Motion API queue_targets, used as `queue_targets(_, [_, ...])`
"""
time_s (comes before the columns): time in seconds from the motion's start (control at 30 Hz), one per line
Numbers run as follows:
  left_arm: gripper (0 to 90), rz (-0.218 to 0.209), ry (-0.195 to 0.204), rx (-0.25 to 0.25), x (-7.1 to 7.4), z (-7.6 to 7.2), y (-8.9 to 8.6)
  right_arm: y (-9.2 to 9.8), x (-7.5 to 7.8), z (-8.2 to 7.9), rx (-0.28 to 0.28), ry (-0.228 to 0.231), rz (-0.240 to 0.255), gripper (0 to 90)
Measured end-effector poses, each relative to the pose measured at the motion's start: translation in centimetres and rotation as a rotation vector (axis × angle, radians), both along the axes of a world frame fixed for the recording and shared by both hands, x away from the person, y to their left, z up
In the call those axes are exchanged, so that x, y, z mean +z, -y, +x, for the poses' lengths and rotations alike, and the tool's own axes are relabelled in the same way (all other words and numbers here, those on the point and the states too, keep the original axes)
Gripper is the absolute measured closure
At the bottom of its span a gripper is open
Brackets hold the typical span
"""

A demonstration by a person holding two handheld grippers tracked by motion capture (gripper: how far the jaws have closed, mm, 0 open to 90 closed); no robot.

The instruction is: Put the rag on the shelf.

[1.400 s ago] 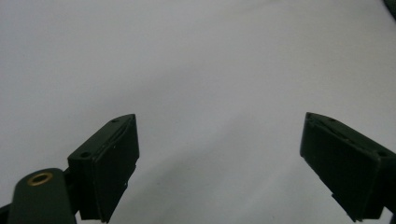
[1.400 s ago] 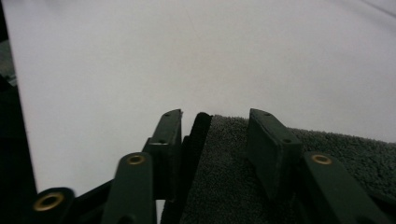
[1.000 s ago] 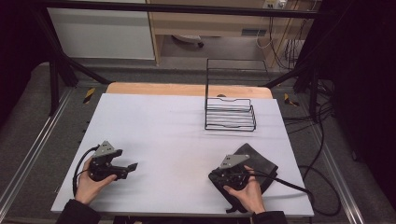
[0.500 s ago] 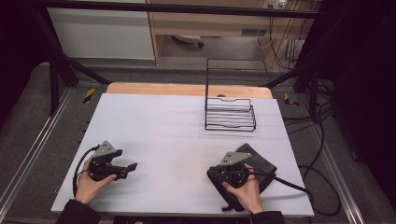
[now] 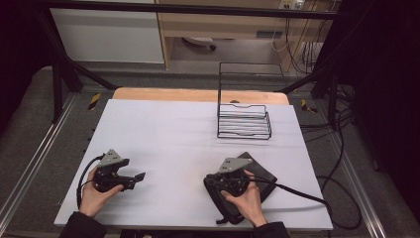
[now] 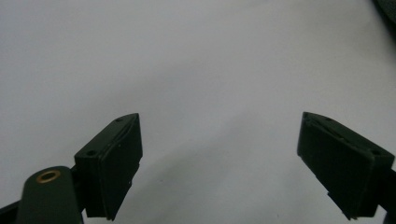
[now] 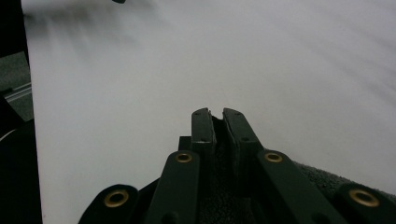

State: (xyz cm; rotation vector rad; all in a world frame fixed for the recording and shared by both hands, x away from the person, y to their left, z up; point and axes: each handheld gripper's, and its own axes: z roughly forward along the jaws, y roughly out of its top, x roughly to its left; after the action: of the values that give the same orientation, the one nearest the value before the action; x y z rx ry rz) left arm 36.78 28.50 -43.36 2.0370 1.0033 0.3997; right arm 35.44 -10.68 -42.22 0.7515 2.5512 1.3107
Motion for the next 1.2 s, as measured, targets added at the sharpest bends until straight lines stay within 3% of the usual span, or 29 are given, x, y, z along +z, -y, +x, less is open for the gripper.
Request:
queue_targets(0.63, [14.6, 0.001, -0.004, 0.006, 0.0, 0.1, -0.3, -6.7, 0.1, 0.4, 0.092, -0.007, -0.001, 84.0])
queue_targets(1.2, [14.8, -0.002, -0.007, 0.014, 0.0, 0.1, -0.4, -10.6, -0.4, -0.2, 0.162, -0.021, -0.013, 83.9])
